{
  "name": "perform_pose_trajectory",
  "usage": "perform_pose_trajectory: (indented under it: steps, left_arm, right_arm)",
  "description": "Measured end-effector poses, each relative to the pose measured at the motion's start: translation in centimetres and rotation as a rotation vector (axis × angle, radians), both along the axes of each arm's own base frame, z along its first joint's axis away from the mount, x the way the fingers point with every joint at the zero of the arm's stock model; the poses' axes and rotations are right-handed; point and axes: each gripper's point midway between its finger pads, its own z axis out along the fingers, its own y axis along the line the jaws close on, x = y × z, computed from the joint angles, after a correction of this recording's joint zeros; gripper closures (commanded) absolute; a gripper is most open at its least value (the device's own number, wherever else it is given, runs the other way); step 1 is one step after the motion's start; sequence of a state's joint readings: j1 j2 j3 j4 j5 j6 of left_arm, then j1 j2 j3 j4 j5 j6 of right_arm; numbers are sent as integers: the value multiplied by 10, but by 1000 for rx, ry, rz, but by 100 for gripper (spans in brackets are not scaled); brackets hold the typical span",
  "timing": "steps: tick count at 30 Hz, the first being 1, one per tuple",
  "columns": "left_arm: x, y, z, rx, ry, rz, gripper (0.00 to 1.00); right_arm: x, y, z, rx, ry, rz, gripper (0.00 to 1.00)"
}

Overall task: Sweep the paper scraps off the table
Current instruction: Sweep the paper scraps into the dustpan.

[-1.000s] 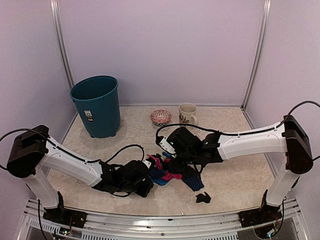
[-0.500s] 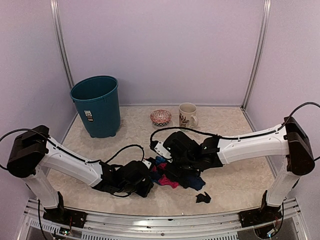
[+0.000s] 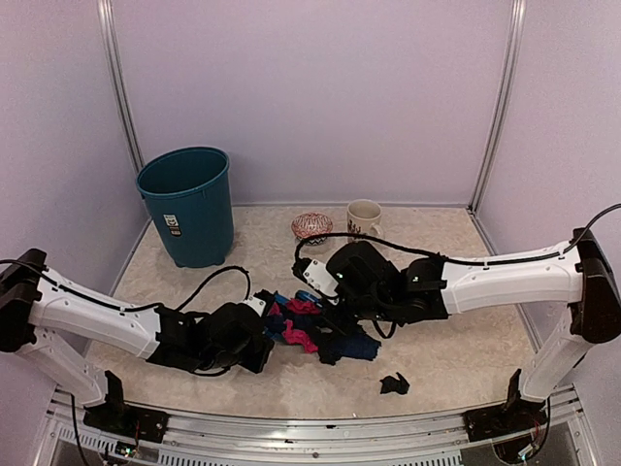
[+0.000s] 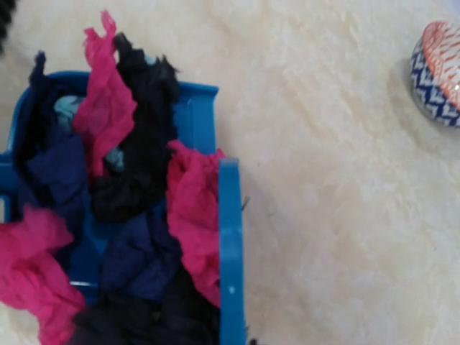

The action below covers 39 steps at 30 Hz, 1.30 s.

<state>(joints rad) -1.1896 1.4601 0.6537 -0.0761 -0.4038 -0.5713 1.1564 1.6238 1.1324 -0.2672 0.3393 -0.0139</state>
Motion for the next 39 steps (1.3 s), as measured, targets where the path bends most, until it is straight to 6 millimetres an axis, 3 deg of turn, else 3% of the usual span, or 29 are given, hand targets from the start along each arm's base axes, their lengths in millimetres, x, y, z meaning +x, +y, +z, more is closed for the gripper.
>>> perform_pose_trajectory:
  steps: [9, 22, 32, 39]
  left_arm:
    - [3, 14, 26, -30, -55, 34, 100]
    - [8, 27, 53, -39, -117, 69, 100]
    - [16, 21, 90, -46, -169, 77, 100]
    - [23, 16, 123, -50, -200, 76, 100]
  right_arm:
    - [7, -2, 17, 38, -46, -38, 100]
    - [29, -45, 59, 103, -163, -237, 100]
    - [39, -82, 53, 129, -151, -348, 100]
    - [36, -93, 43, 134, -131, -367, 100]
